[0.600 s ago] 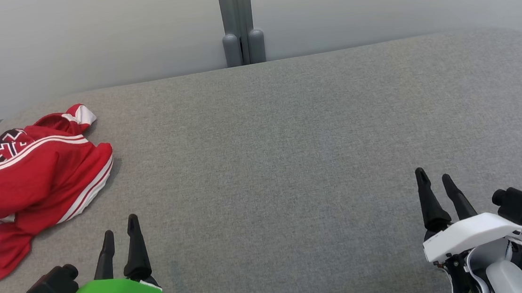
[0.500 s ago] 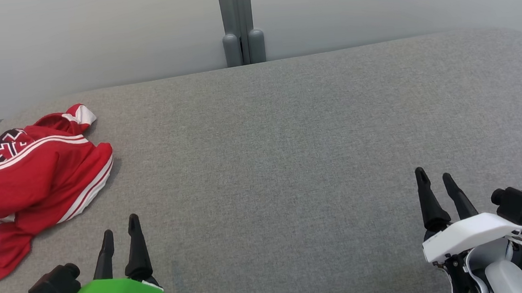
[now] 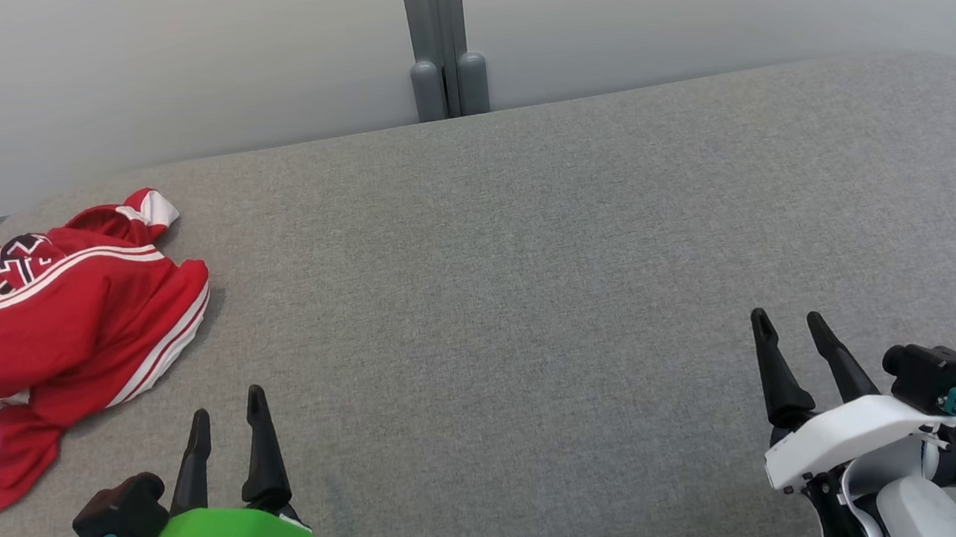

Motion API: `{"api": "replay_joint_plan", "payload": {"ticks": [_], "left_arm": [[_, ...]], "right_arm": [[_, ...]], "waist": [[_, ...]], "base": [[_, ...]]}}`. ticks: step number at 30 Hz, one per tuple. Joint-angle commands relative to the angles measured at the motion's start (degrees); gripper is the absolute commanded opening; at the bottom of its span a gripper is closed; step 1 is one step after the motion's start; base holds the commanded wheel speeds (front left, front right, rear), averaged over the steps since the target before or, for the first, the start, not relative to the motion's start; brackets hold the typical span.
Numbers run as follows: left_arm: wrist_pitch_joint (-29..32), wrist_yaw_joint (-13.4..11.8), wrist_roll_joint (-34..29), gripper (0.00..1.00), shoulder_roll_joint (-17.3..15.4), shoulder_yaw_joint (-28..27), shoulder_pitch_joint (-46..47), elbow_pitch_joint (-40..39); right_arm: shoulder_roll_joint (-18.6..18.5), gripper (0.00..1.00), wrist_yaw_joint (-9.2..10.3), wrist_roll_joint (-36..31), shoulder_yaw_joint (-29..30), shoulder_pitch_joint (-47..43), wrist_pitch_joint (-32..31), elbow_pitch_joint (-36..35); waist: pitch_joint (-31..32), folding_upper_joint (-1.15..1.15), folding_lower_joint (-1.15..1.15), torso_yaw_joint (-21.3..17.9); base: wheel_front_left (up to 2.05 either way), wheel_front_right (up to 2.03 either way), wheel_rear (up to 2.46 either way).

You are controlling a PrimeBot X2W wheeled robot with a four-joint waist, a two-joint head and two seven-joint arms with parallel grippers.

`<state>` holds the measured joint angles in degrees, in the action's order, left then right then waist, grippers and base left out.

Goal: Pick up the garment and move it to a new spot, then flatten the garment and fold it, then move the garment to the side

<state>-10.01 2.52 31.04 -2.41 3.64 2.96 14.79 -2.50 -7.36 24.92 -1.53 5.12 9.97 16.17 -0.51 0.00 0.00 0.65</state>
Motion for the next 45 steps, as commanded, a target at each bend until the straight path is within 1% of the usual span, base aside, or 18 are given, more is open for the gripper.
{"api": "replay_joint_plan", "payload": {"ticks": [1,21,41,45], "left_arm": [[-0.51,-0.09,-1.51,1.0,-0.44,0.09,1.12,-0.64],[-3.02,-0.7,-9.42,1.0,-0.58,0.93,1.18,-0.36],[-5.06,-1.65,-14.42,1.0,-0.65,2.08,1.16,-0.34],[-5.24,-1.8,-15.04,1.0,-0.66,2.16,1.01,-0.43]], "right_arm": [[-0.33,1.0,-0.18,-1.12,-0.06,1.14,0.63,-0.32],[-0.43,1.0,-0.2,-10.02,-0.84,0.85,3.06,0.35],[-0.49,1.0,-0.21,-17.7,-1.85,1.35,5.1,1.51],[-0.5,1.0,-0.21,-18.18,-2.0,1.29,5.28,1.43]], "waist": [[-0.01,0.0,0.0,0.01],[0.25,0.0,0.0,0.16],[0.17,0.0,0.0,0.2],[0.22,0.0,0.0,0.19]], "base": [[0.0,0.0,0.0],[0.0,0.0,0.0],[0.0,0.0,0.0],[0.0,0.0,0.0]]}}
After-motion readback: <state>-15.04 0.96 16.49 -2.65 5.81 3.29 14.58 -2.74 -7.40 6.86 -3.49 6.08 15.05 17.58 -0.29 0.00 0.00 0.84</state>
